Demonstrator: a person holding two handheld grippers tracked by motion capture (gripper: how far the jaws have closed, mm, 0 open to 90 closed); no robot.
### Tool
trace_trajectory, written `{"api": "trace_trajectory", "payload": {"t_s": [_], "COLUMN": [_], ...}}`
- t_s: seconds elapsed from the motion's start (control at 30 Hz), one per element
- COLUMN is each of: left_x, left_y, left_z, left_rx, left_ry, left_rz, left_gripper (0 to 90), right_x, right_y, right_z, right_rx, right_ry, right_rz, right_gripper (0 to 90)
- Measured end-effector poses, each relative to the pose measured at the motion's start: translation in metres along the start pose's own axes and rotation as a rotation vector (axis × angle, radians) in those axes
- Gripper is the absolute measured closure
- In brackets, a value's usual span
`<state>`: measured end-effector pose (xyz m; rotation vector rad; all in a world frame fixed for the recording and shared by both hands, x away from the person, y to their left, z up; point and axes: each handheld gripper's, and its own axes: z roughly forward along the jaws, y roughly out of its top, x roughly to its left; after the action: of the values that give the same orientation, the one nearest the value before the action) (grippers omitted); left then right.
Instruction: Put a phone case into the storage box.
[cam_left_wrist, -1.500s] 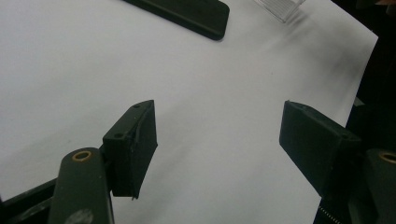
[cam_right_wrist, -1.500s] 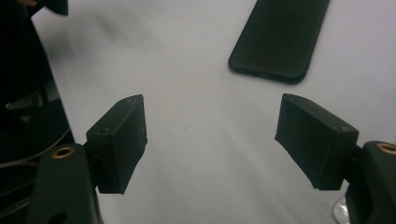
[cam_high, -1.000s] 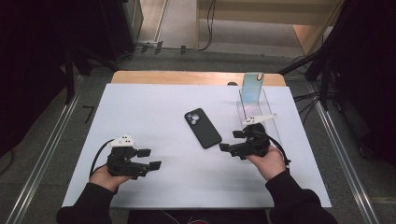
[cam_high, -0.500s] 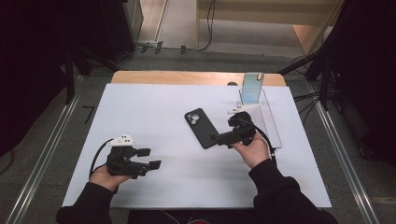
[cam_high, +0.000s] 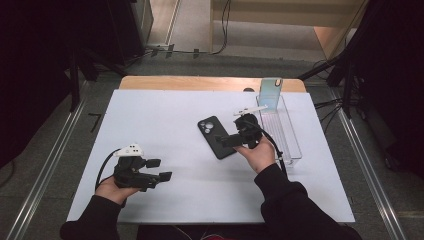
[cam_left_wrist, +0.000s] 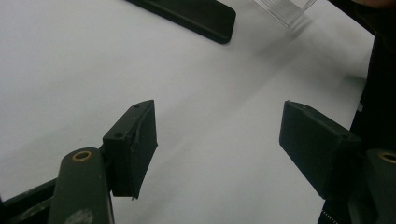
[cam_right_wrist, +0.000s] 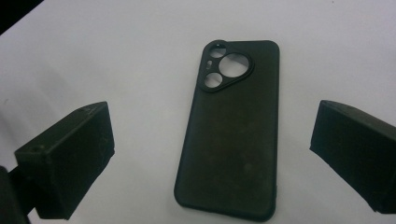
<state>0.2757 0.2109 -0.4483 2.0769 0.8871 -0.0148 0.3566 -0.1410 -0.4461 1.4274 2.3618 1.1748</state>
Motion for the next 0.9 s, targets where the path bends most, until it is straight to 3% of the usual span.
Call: {"api": "trace_trajectory", "payload": {"t_s": [0.23,0.9], "left_x": [0.0,0.001], "left_y": [0.0,0.0], "left_z": [0.0,0.002], "left_rx": [0.003,0.006], "left_ry": [0.001,-0.003], "left_rz": [-0.001,0.0], "left_gripper": [28.3,28.3], "right_x": [-0.002,-0.007], "right_y": [0.004,0.006], "right_z": [0.016,0.059], "right_rx": [0.011,0.073], "right_ry": [-0.026,-0.051], "right_rz": [0.02,-0.001], "right_gripper": [0.0,0.0]}}
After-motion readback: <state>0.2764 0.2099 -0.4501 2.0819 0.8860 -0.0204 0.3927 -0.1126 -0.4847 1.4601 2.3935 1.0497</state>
